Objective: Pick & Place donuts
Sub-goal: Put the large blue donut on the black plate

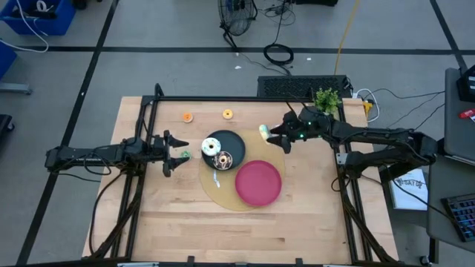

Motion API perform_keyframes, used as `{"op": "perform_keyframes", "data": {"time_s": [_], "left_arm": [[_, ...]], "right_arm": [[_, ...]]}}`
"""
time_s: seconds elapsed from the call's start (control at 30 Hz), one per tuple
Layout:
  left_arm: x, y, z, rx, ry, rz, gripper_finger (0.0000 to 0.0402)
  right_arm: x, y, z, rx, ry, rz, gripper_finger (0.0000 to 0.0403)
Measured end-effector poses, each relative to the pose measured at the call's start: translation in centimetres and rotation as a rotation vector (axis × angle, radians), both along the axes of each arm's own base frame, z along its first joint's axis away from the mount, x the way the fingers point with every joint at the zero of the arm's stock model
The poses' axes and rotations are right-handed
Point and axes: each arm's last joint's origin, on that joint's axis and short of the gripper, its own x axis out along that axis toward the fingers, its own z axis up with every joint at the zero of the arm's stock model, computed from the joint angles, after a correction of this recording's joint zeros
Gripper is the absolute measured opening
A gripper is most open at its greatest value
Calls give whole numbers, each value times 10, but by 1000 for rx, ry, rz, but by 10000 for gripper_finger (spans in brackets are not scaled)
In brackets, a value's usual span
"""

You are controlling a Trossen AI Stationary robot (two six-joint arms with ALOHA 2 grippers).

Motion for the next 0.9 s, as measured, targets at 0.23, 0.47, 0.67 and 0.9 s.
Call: {"op": "perform_keyframes", "data": {"time_s": [0.23,0.47,0.67,0.9], "left_arm": [[0,0,0,0,1,0,314],[0,0,0,0,0,0,314],[0,0,0,0,0,0,318],[0,0,0,0,1,0,313]], "right_arm": [[13,4,22,-58,-80,42,247],[43,2,53,-113,-102,91,247],[86,-1,76,-169,-51,157,247],[141,-1,91,-253,45,253,247]]}}
